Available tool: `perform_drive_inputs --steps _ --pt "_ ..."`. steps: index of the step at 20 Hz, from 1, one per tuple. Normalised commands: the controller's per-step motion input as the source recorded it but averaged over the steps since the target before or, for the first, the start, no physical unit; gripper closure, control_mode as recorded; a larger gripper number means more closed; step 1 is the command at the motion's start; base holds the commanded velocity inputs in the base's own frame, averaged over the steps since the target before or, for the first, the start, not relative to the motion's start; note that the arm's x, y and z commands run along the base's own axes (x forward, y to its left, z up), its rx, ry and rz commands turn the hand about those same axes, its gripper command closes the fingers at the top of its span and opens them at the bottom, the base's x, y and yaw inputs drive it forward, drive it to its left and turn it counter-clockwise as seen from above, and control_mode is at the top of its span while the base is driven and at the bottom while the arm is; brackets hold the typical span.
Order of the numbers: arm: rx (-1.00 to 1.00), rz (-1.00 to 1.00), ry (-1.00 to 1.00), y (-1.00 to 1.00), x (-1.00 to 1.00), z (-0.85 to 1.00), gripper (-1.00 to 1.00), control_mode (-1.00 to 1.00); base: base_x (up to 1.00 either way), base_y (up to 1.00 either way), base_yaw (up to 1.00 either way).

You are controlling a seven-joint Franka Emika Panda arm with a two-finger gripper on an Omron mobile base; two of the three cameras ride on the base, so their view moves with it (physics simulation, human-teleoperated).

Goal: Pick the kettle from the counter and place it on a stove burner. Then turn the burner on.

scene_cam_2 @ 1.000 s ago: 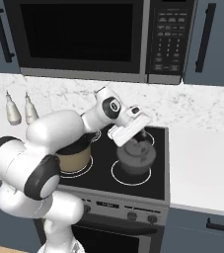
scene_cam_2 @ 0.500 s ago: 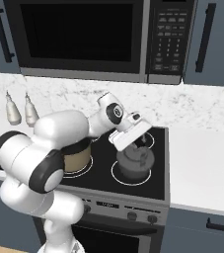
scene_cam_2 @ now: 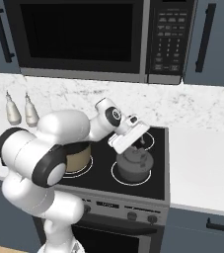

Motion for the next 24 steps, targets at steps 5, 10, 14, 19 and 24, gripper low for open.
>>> perform_drive_inputs --steps 5,10,14,19,24 --pt "-0.02 0.00 -0.02 0.06 0.07 -0.03 -1.00 -1.00 0.00 0.00 0.00" --pt "0.00 0.00 0.00 0.00 0.00 0.00 -1.00 -1.00 0.00 0.00 0.00" --pt "0.00 0.00 0.00 0.00 0.00 0.00 -1.00 -1.00 0.00 0.00 0.00" --pt "0.00 0.00 -0.01 0.00 -0.03 0.07 -1.00 -1.00 0.00 0.00 0.00" --pt "0.00 -0.01 -0.03 0.06 -0.06 0.36 -1.00 -1.00 0.00 0.00 0.00"
